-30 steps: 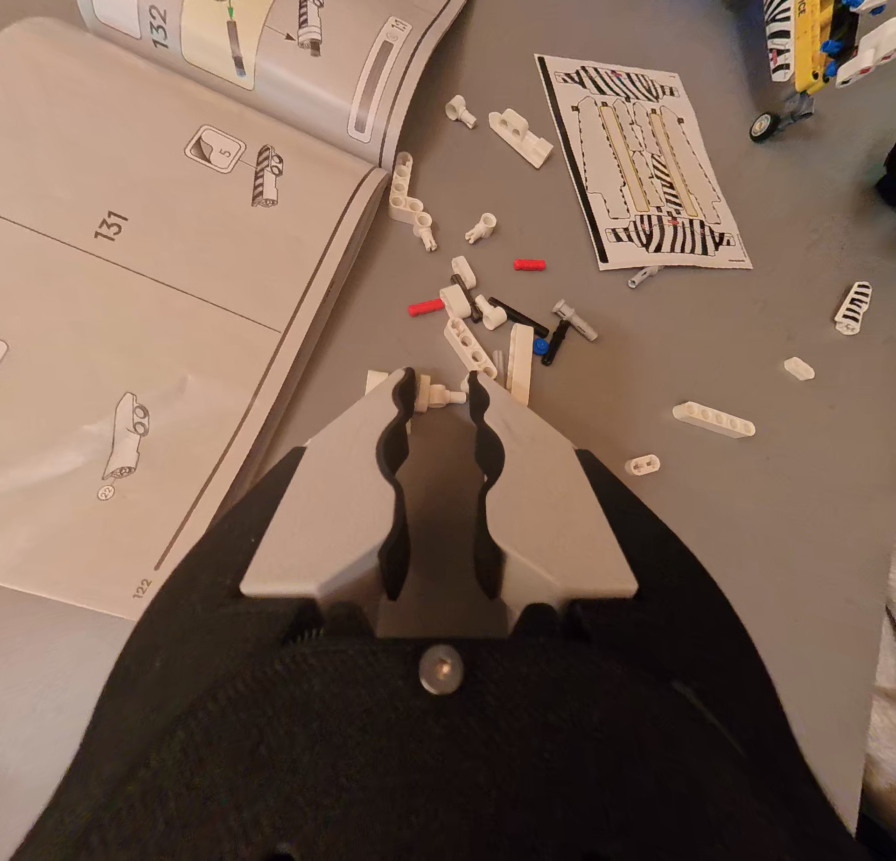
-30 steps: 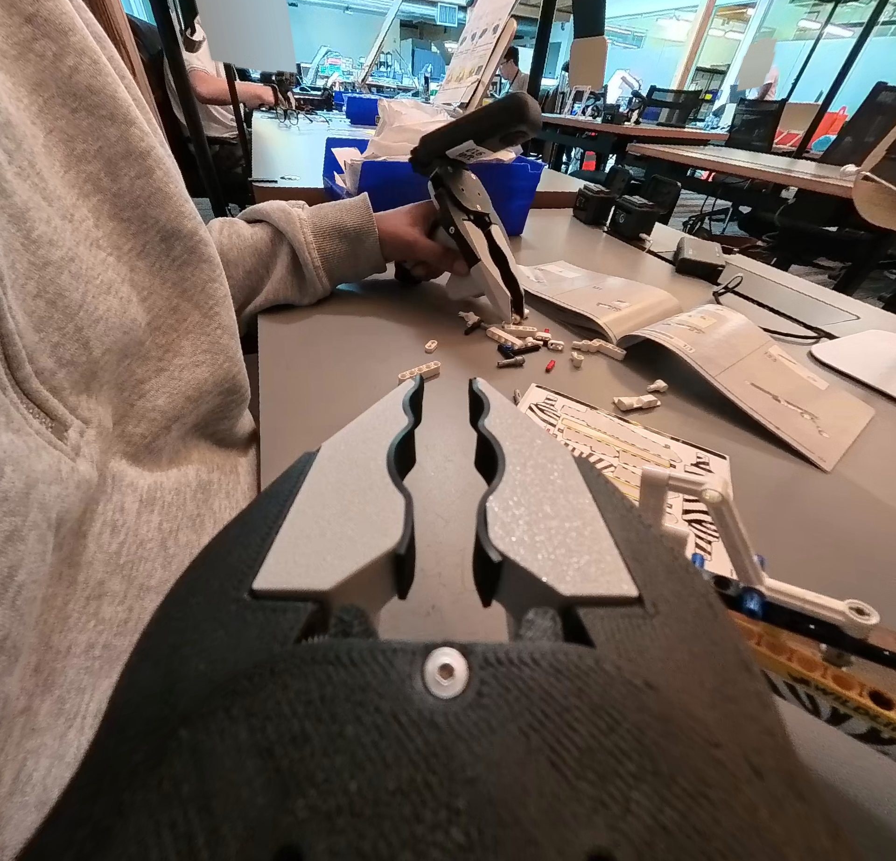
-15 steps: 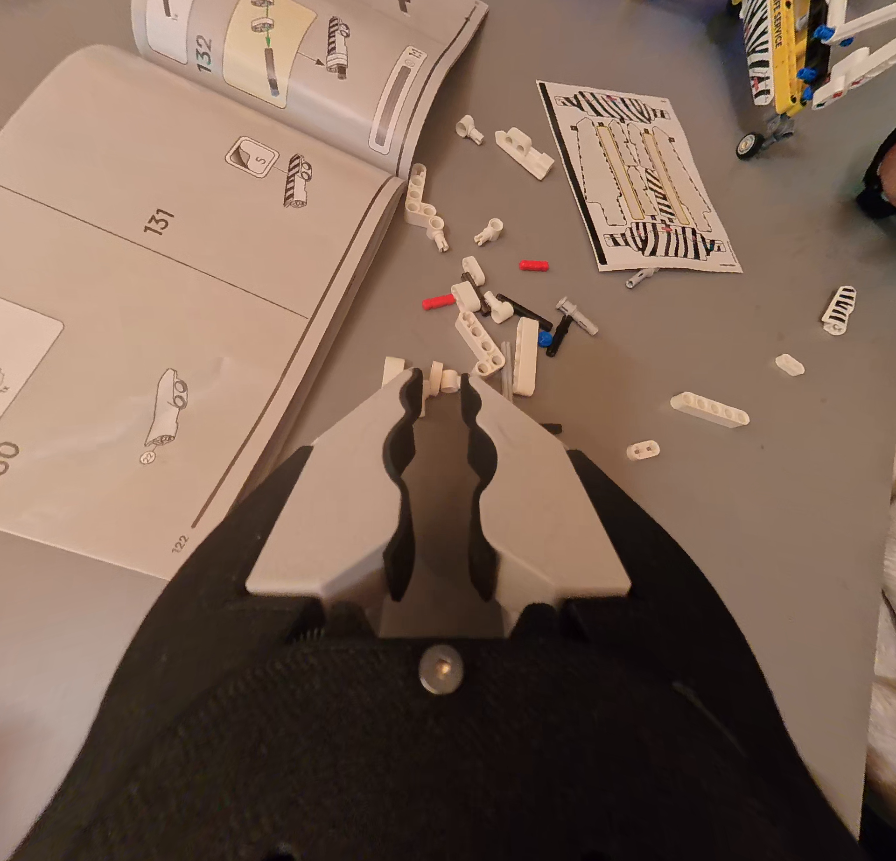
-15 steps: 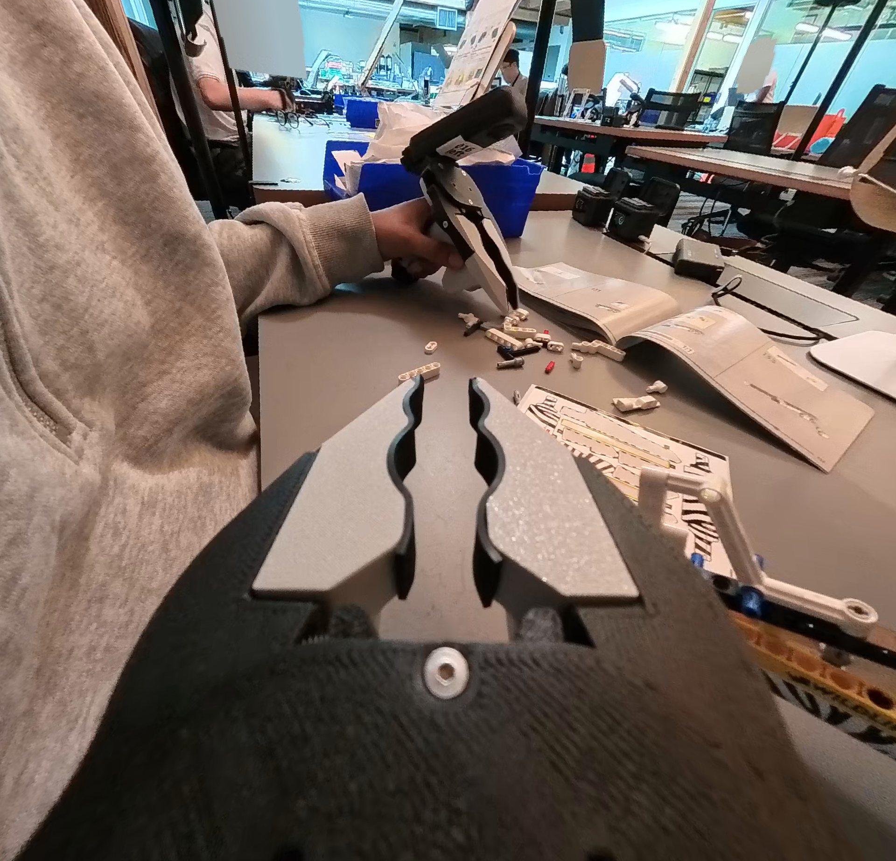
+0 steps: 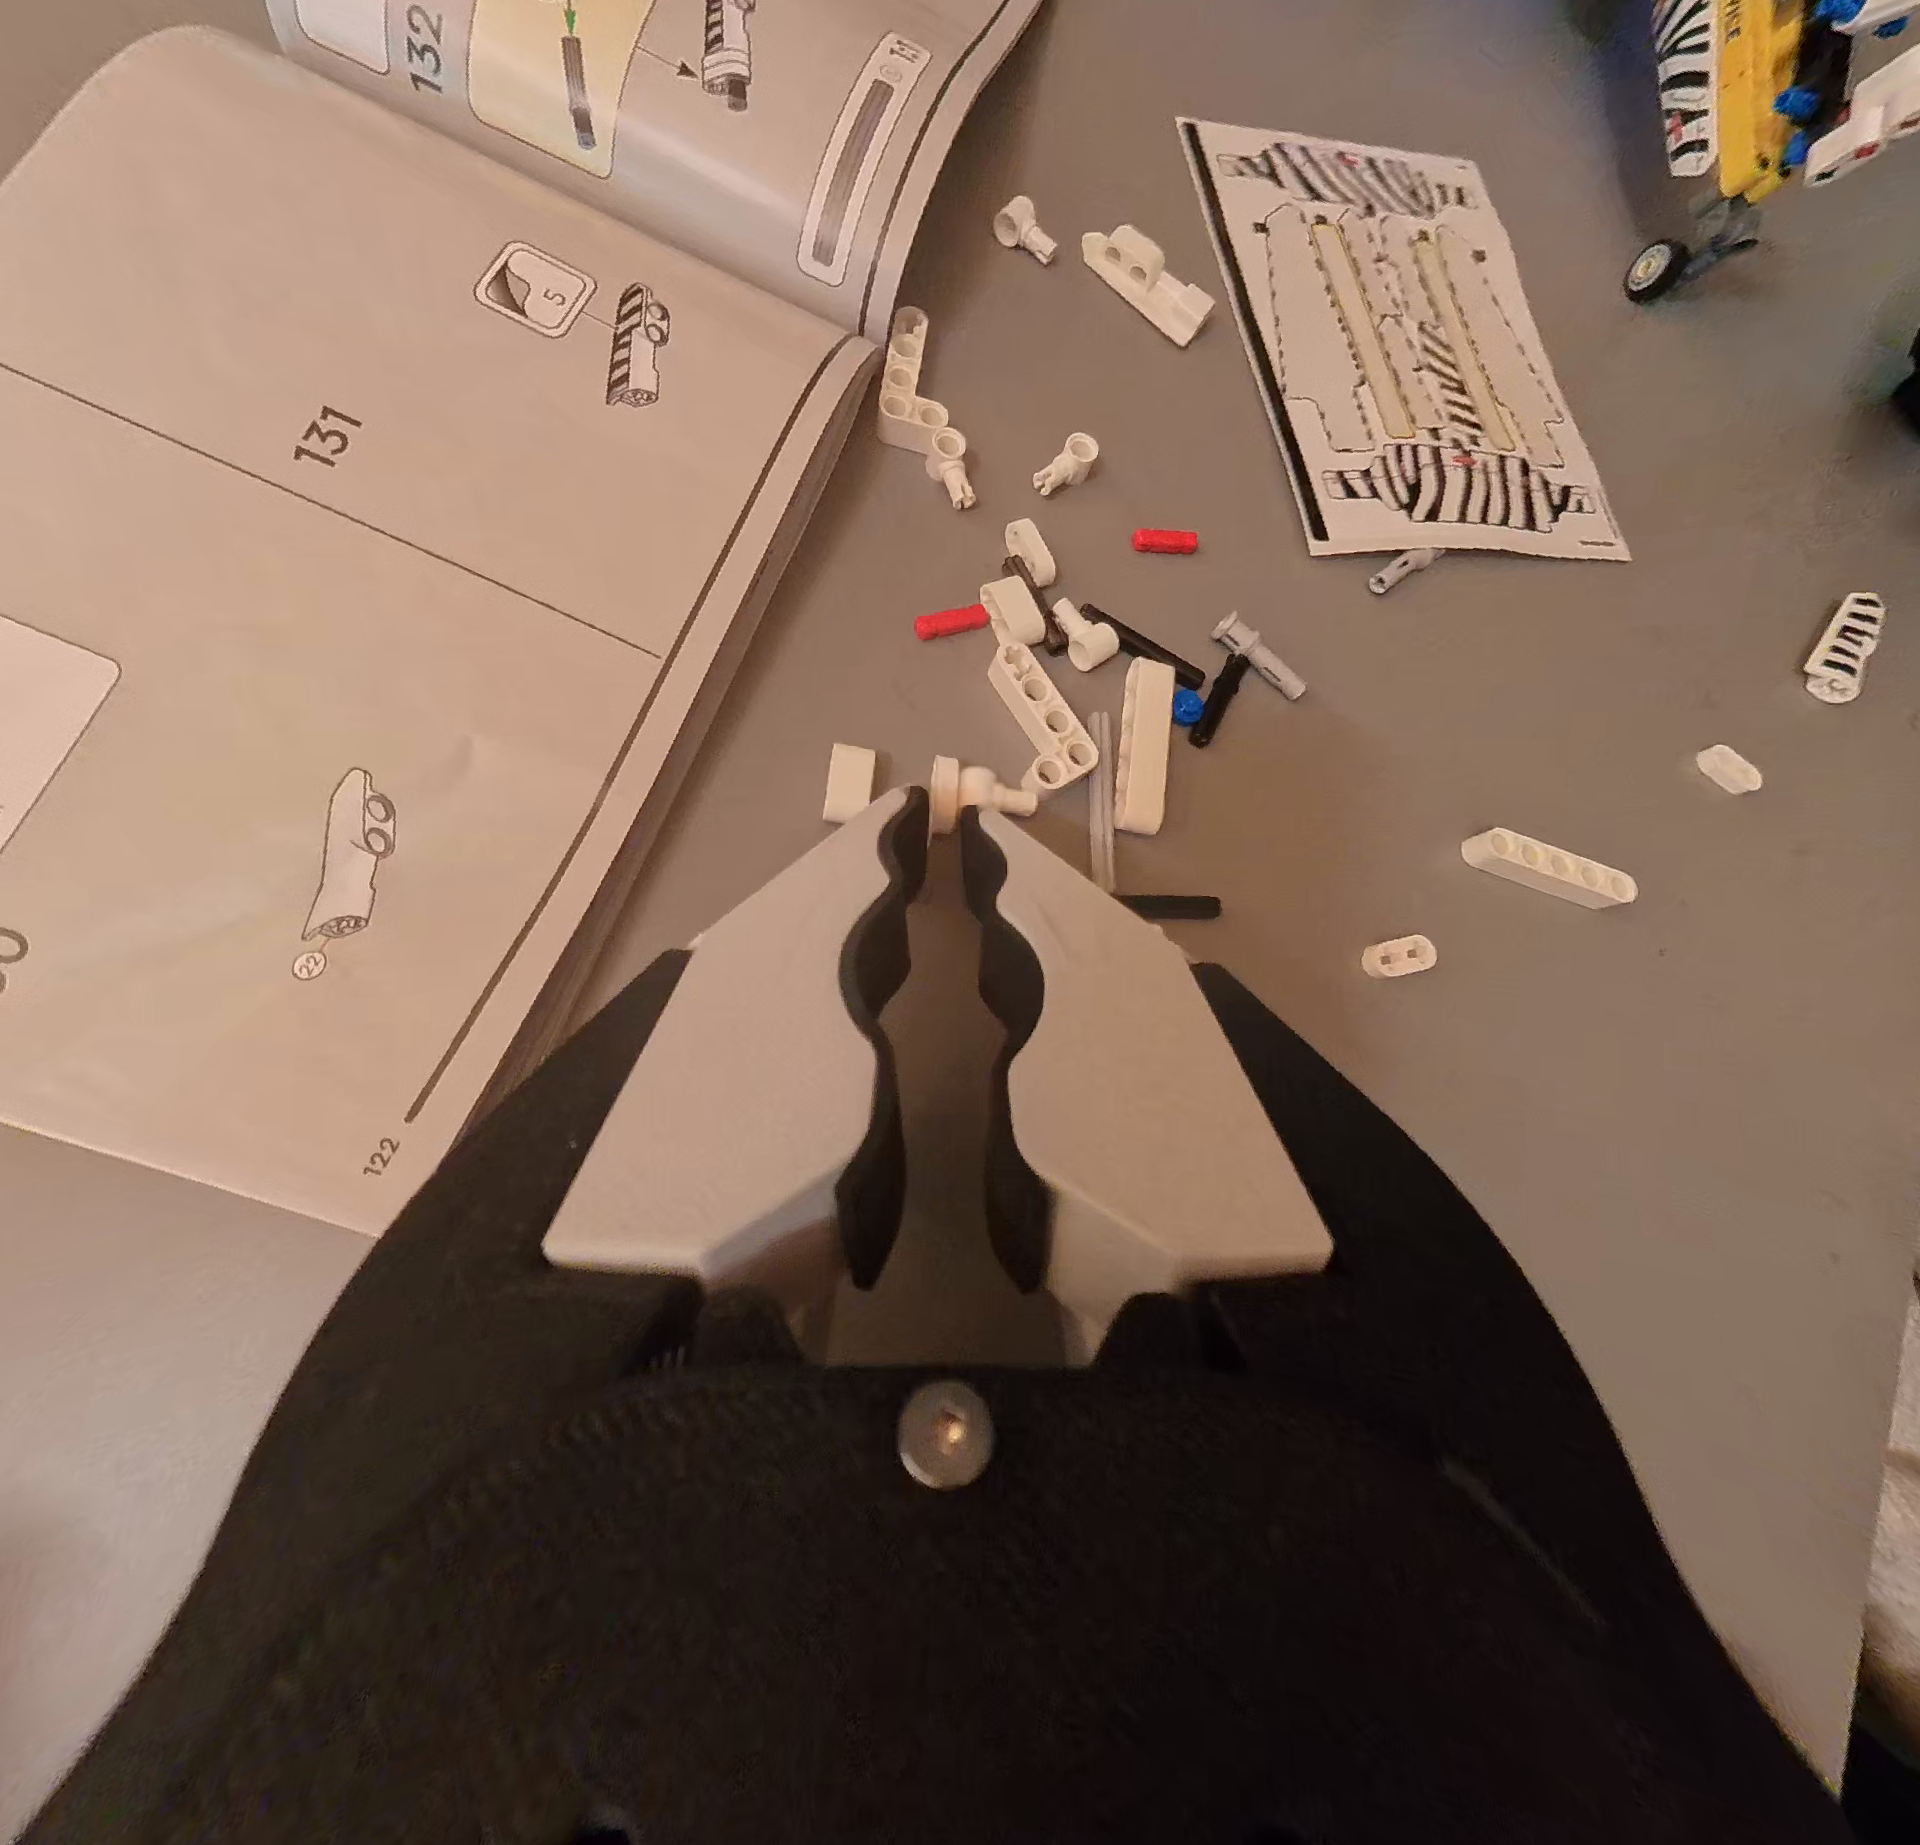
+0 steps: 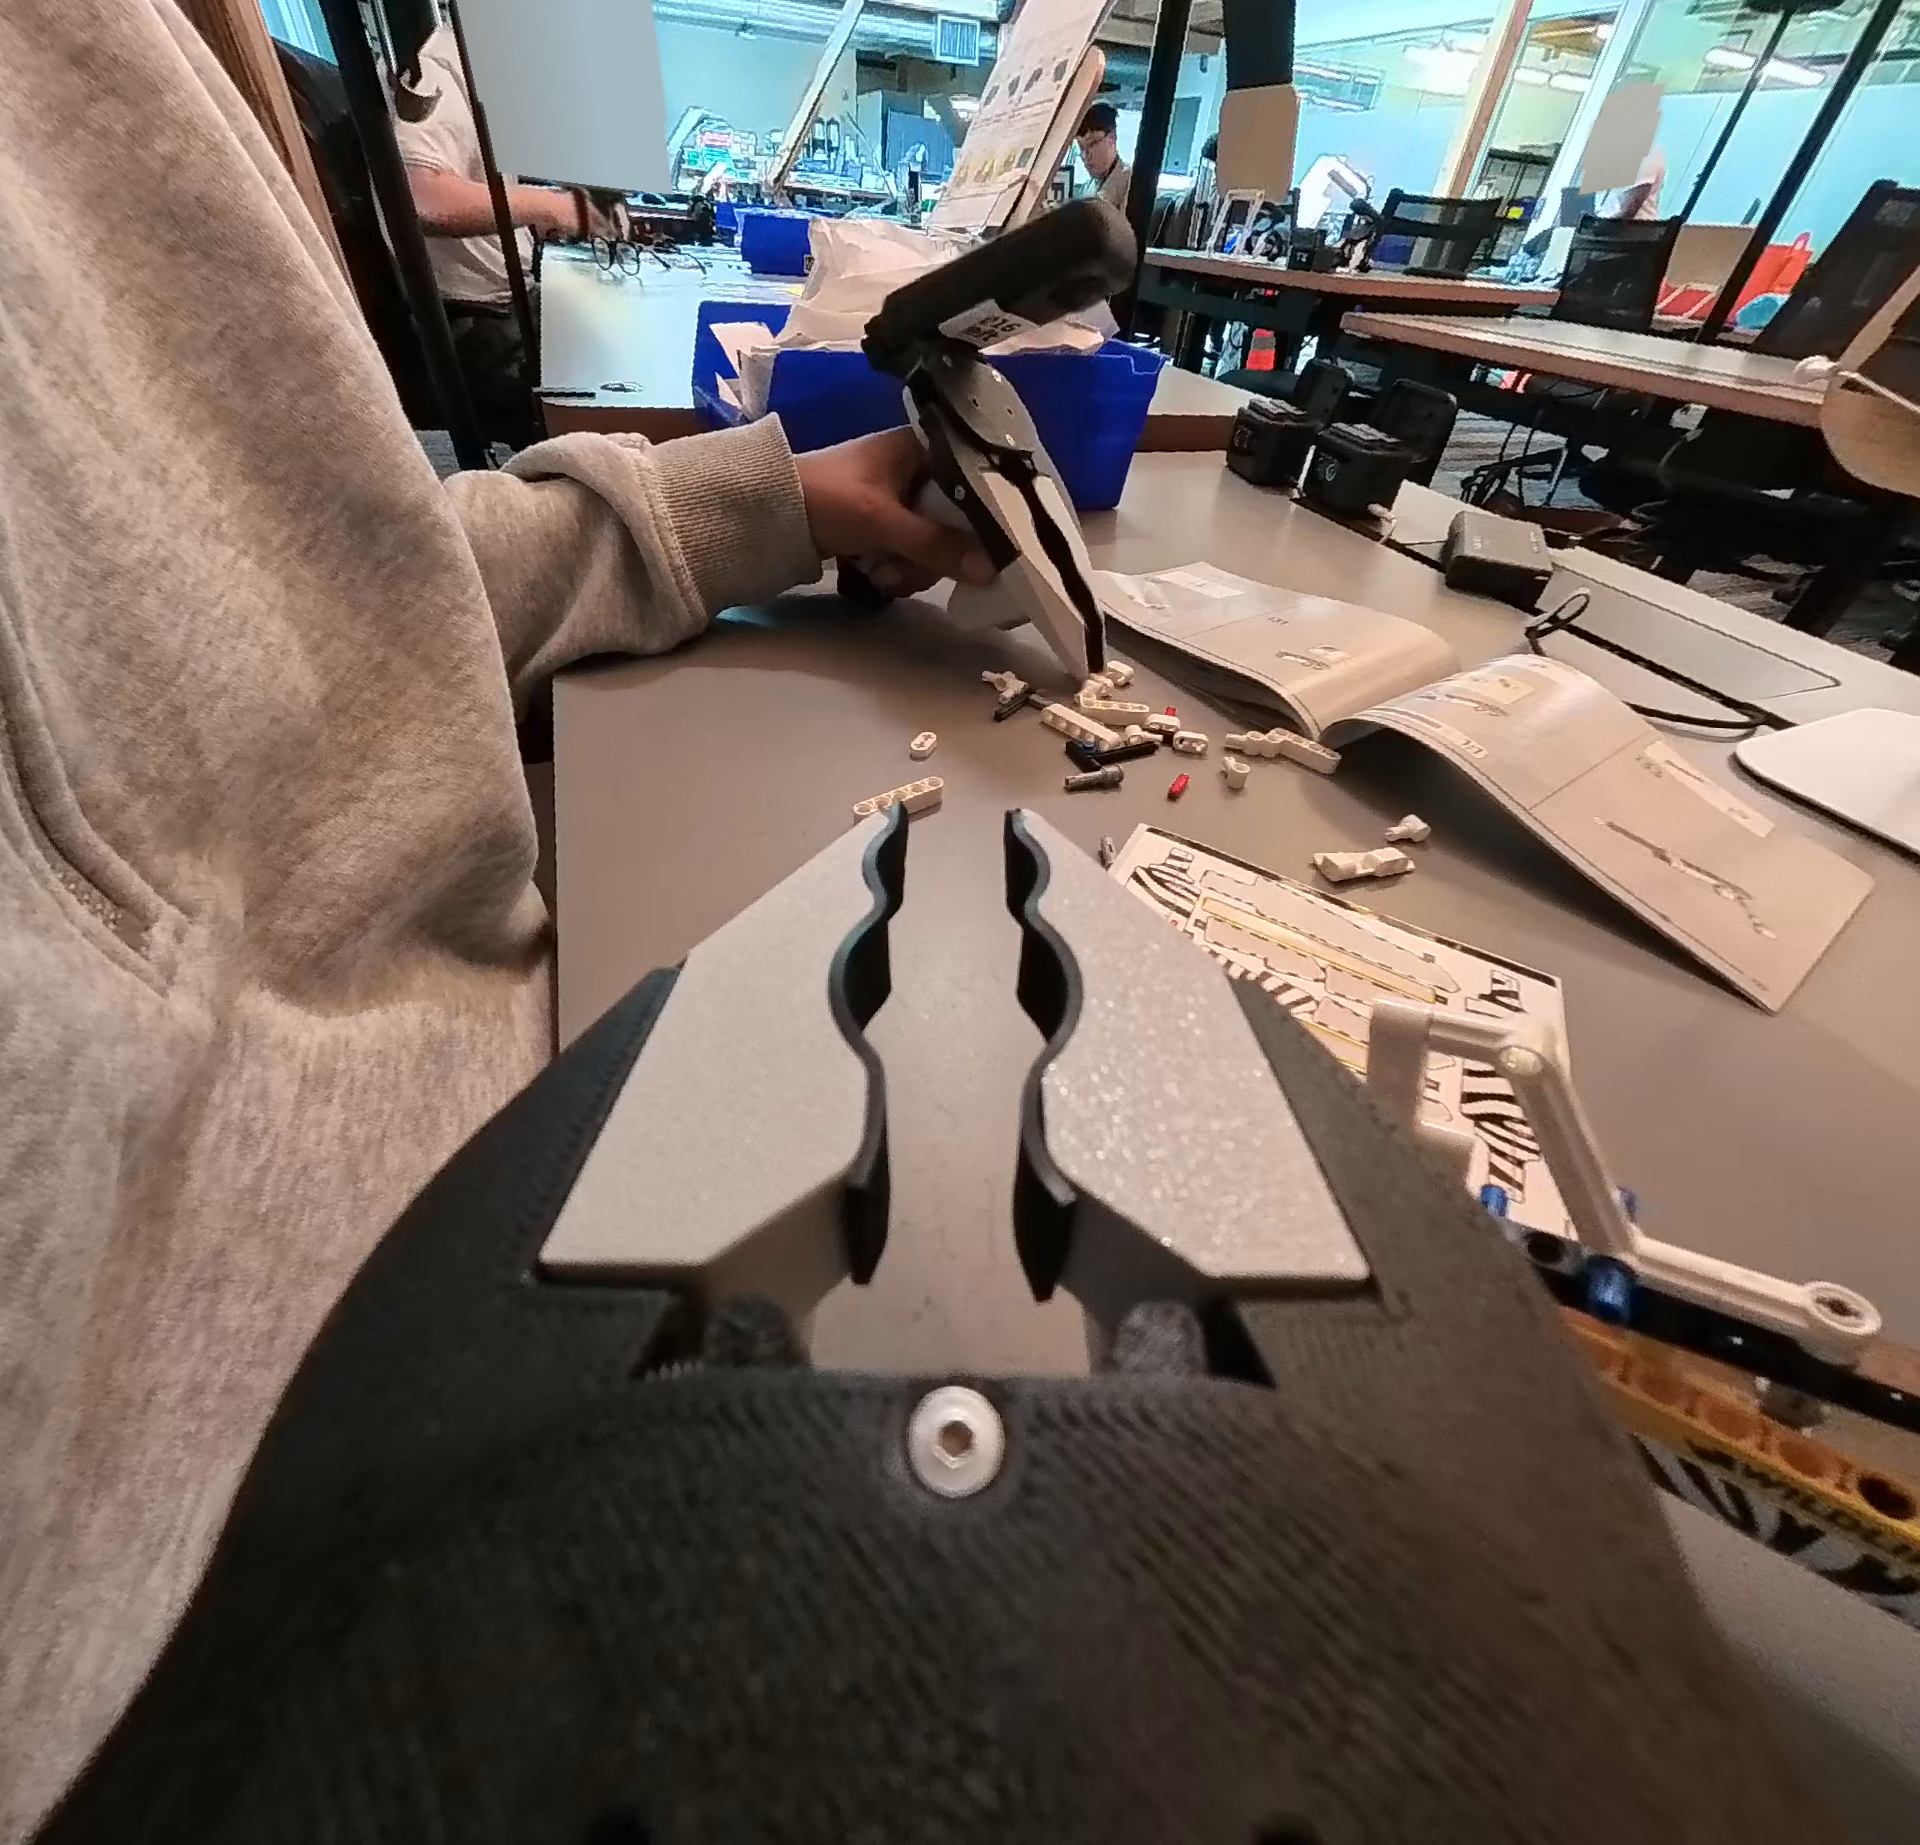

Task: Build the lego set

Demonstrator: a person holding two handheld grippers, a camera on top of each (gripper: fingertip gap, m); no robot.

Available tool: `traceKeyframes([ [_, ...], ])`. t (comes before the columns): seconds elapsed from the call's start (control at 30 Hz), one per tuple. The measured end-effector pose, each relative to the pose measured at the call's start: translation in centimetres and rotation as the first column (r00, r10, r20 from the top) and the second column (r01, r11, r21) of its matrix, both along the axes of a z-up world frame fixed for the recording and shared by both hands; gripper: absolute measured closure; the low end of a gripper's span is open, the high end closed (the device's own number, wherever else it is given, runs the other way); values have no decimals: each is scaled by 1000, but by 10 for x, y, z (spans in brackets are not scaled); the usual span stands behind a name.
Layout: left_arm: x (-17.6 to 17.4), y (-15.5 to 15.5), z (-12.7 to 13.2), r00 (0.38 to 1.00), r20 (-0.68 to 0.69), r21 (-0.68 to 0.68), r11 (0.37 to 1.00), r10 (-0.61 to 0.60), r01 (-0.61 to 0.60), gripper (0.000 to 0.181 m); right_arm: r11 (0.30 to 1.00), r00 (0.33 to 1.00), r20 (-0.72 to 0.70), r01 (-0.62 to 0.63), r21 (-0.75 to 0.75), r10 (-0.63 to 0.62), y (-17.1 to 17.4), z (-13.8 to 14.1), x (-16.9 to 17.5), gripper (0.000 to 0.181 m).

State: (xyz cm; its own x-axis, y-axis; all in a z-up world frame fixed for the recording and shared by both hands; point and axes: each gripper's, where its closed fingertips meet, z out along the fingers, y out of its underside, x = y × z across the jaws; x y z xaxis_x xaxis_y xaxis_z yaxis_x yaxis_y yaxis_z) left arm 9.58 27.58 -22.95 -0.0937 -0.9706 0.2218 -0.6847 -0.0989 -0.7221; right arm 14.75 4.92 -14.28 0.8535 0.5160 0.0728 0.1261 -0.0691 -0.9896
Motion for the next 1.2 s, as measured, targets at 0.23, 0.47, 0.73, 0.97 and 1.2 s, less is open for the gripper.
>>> traceKeyframes([
  [0.23, 1, -2, -5, 1000, -27, 54, 998, -14, 15, 178, 1000, 1000, 3, 1, 0, -1, 0, 0, 0, 164],
  [0.47, 3, 5, 5, 1000, 25, 96, 995, 11, -14, 179, 1000, 1000, 6, 2, 0, -2, 0, -1, 0, 163],
  [0.73, 26, -39, 63, 954, 294, 10, 999, -54, 53, 179, 1000, 999, 16, 28, 10, -28, 2, 0, 4, 164],
  [0.97, 48, -145, 120, 862, 504, -432, 881, 59, 193, 179, 978, 953, 231, 172, 118, -196, 17, 3, -7, 159],
  [1.2, 33, -192, 112, 866, 446, -788, 557, 225, 261, 180, 971, 893, 393, 166, 170, -222, 31, 10, -27, 157],
])
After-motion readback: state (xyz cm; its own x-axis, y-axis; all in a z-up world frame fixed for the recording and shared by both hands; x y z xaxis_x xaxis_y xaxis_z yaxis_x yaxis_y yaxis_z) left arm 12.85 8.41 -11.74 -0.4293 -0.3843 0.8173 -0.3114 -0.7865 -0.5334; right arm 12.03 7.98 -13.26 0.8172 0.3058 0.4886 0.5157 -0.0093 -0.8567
